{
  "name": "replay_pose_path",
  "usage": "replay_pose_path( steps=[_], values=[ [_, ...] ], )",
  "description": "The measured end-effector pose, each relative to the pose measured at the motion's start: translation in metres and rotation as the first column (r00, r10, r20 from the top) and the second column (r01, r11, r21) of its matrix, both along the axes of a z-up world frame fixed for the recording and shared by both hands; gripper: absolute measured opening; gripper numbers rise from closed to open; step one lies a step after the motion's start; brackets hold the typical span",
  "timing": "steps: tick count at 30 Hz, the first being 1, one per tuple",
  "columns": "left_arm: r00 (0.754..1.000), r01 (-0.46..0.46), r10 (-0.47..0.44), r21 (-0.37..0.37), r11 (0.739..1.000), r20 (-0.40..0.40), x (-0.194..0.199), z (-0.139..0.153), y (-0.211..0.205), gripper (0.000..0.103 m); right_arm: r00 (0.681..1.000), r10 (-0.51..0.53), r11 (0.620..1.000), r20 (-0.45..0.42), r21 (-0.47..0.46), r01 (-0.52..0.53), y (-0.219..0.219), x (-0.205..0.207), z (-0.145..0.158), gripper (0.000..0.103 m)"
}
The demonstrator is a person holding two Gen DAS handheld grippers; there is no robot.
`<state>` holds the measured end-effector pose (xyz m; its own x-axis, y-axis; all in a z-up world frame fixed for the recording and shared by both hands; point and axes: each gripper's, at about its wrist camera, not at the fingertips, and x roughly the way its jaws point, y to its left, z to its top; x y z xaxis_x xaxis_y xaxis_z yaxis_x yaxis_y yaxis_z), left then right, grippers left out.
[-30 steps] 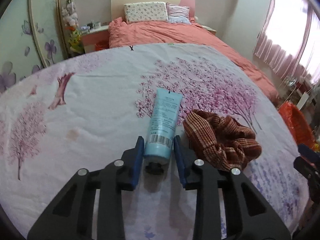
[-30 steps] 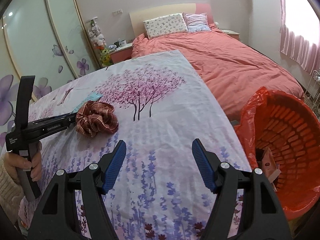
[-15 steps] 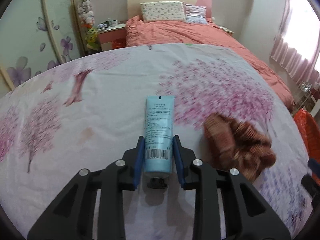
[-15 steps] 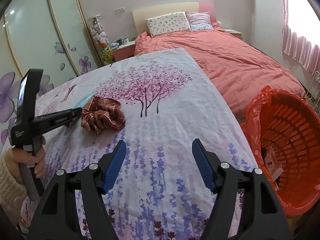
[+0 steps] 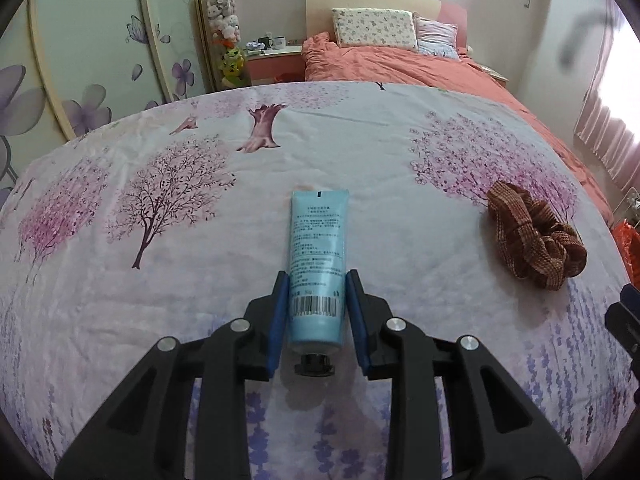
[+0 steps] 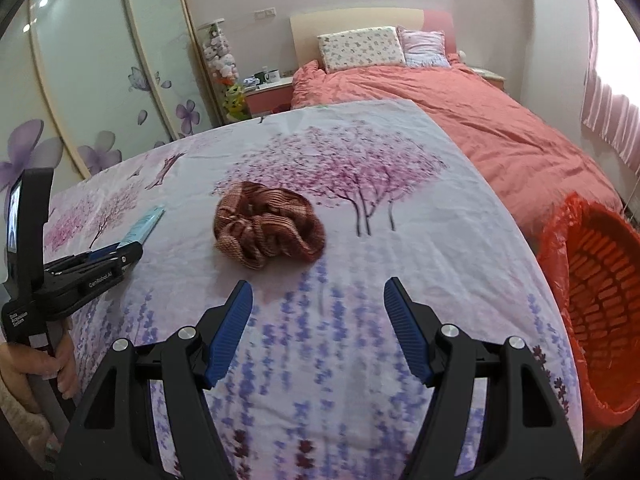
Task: Collect trash
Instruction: 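Close the left tool on the light-blue tube while the right tool approaches the scrunchie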
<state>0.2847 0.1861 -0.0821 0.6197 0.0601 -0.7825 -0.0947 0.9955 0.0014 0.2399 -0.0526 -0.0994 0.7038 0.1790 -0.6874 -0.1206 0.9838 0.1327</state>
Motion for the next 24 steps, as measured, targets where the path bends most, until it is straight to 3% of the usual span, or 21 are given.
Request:
replay_pose_path(
  steps=[7, 11, 24],
  values=[
    [1.0, 0.0, 0.001, -0.017, 1.0, 0.001, 0.001, 0.001, 0.003, 0.029, 0.999, 0.015, 1.0, 0.032, -0.021, -0.015, 0.03, 0.014, 0.005, 0.068],
    [1.0, -0.002, 0.002, -0.044, 0.999, 0.005, 0.001, 0.0, 0.008, 0.029, 0.999, 0.034, 0.999, 0.039, -0.034, -0.033, 0.048, 0.03, 0.003, 0.06],
    [1.0, -0.003, 0.004, -0.069, 0.998, 0.009, 0.0, 0.001, 0.011, 0.029, 0.998, 0.018, 0.994, -0.057, -0.106, -0.024, 0.064, 0.064, -0.018, 0.059]
  ],
)
